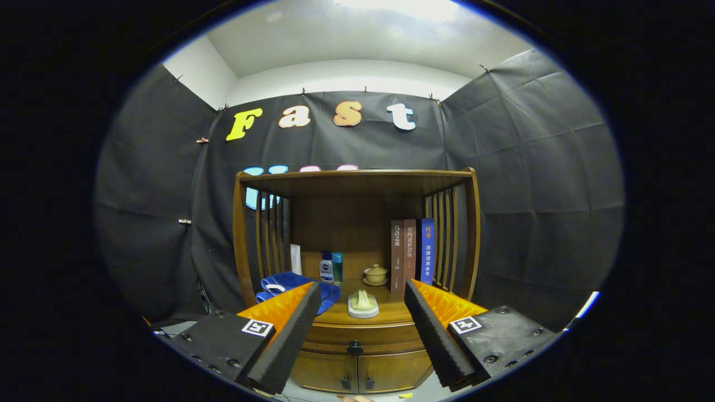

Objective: Pull open the drawer, take out the items inside it, and place them on the countertop above the cabinet.

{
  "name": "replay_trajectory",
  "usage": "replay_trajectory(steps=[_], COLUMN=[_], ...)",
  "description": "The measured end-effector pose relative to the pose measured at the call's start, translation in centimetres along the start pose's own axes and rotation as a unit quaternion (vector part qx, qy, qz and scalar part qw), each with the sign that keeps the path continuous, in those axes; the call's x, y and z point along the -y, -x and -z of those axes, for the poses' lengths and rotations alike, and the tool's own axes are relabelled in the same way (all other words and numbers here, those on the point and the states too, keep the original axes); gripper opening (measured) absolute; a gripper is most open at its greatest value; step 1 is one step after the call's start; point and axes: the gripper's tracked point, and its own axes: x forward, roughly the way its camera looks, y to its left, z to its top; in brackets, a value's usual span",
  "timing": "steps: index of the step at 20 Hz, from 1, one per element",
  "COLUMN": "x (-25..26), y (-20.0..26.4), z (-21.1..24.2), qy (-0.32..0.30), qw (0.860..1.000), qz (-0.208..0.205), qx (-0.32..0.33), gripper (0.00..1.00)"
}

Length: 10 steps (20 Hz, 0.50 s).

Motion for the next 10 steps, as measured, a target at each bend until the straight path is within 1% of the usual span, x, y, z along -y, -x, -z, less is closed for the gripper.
replay_trajectory(steps=[10], x=[0.36], y=[0.69], z=[-0.15], qy=[-0.006], qw=[1.000], qz=[-0.002], qx=[-0.006], gripper=[0.99])
